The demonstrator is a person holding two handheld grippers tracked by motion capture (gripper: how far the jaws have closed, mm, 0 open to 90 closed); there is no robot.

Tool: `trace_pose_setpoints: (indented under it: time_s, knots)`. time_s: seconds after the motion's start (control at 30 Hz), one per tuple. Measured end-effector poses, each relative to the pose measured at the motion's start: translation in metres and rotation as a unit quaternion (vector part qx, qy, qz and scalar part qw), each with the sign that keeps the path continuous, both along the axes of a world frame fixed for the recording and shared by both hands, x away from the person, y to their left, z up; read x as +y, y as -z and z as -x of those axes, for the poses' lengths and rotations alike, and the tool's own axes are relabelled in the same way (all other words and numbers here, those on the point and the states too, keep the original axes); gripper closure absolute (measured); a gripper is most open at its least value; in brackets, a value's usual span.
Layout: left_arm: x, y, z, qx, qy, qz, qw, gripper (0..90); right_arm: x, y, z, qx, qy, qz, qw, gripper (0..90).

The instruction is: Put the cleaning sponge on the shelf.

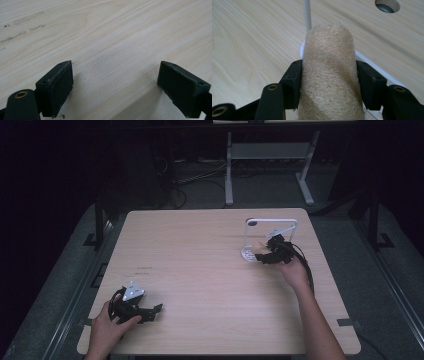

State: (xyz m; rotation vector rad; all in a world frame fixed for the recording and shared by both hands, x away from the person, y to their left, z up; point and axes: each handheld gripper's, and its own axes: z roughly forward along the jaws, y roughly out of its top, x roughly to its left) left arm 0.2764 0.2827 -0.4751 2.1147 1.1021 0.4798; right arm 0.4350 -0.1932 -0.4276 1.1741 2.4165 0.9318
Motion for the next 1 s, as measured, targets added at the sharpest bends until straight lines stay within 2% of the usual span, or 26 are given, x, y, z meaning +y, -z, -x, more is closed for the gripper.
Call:
trace_pose_setpoints:
  time_s: [0.23,0.57,0.77,1.0]
  knots:
    - [0.0,0.0,0.0,0.0,0.0,0.0,1.0,12.7,0.003,0.006,-0.01,0.007,0.009,0.007,0.9999,42.4]
    - [0.0,0.0,0.0,0.001,0.0,-0.001,1.0,12.7,0.003,0.016,-0.016,0.022,0.013,0.016,0.9995,42.3]
    - [0.0,0.0,0.0,0.0,0.0,0.0,1.0,12.7,0.003,0.017,-0.017,0.02,0.013,0.021,0.9995,42.1]
    - [0.0,0.0,0.0,0.0,0.0,-0.001,1.0,12.7,0.003,0.021,-0.019,0.028,0.014,0.027,0.9992,41.8]
